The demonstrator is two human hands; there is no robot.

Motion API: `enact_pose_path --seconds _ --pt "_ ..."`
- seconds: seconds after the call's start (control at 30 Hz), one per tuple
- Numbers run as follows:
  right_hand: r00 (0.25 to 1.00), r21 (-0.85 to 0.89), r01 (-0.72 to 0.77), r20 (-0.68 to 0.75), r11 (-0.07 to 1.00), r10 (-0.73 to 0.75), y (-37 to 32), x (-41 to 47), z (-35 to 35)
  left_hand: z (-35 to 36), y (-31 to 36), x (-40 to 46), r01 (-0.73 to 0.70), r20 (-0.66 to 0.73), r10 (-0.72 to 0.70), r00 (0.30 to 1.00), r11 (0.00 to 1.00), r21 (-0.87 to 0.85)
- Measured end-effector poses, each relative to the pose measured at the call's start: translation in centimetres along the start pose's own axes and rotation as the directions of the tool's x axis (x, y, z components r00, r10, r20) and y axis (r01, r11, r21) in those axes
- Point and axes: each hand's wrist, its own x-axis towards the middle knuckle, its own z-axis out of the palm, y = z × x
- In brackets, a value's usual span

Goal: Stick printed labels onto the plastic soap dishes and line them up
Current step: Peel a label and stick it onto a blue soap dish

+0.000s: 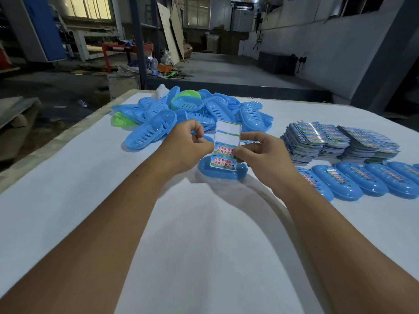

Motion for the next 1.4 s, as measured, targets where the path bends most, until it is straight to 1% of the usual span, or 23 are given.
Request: enact_pose_path --seconds 0.07,0.13,0.23,0.3,0.37,0.47,0.53,0.67,0.83,0.93,1.0,1.1,1.23,1.4 --pt "1.0 -0.004 0.002 0.001 1.0 -0.002 0.0 0.0 0.0 -0.1 0.1 -0.1 0.011 0.011 -0.01 1.0 1.0 -0.007" --pt "0.999 -0.019 0.005 -0.033 1.0 -0.006 0.0 0.0 0.0 -0.2 0.2 -0.1 0.024 0.023 -0.023 0.999 0.999 -0.027" --pt "0.992 -0.161 0.057 -0.101 0.985 -0.074 0.2 0.0 0.0 -0.1 0.3 -0.2 0.032 0.058 -0.028 0.998 0.997 -0.067" --pt "0.99 -0.223 0.099 -0.072 0.97 -0.117 0.2 -0.3 0.3 0.0 0.4 -0.3 0.034 0.07 -0.028 0.997 0.995 -0.093" --pt "0.991 -0.248 0.118 -0.026 0.962 -0.129 0.0 -0.7 0.6 0.2 0.4 -0.4 0.031 0.07 -0.024 0.997 0.995 -0.097" --pt "0.994 -0.209 0.109 0.036 0.972 -0.104 -0.4 -1.2 0.8 0.6 0.5 -0.7 0.008 0.066 -0.001 0.998 0.995 -0.102" --pt "0.996 -0.195 0.09 0.047 0.977 -0.082 -0.5 -1.3 0.8 0.8 0.6 -0.8 -0.008 0.067 0.016 0.998 0.994 -0.109" --pt "0.999 -0.203 0.053 0.019 0.978 -0.05 -0.7 -1.2 0.9 1.1 0.6 -0.9 -0.015 0.068 0.022 0.997 0.994 -0.111" --pt "0.998 -0.196 0.035 -0.036 0.98 -0.042 -1.0 -1.1 0.7 1.7 0.3 -0.7 -0.025 -0.009 0.025 1.0 0.998 -0.051" --pt "0.998 -0.165 0.012 -0.066 0.986 -0.023 -0.9 -1.0 0.4 1.7 0.0 -0.5 -0.005 -0.084 0.003 0.996 1.0 -0.024" --pt "0.997 -0.141 -0.02 -0.081 0.99 0.008 -0.9 -1.0 0.2 1.5 -0.1 -0.3 0.005 -0.11 -0.009 0.994 1.0 -0.029" --pt "0.994 -0.13 -0.059 -0.099 0.99 0.046 -0.8 -0.8 0.1 1.3 -0.2 -0.3 0.023 -0.1 -0.028 0.995 0.999 -0.048" --pt "0.989 -0.139 -0.092 -0.128 0.986 0.074 -0.5 -0.6 -0.3 0.7 -0.3 -0.1 0.044 -0.112 -0.045 0.993 0.999 -0.012" --pt "0.991 -0.225 -0.096 -0.115 0.97 0.071 -0.3 -0.6 -0.1 -0.6 -0.1 0.2 0.146 -0.119 -0.151 0.981 0.988 -0.053"
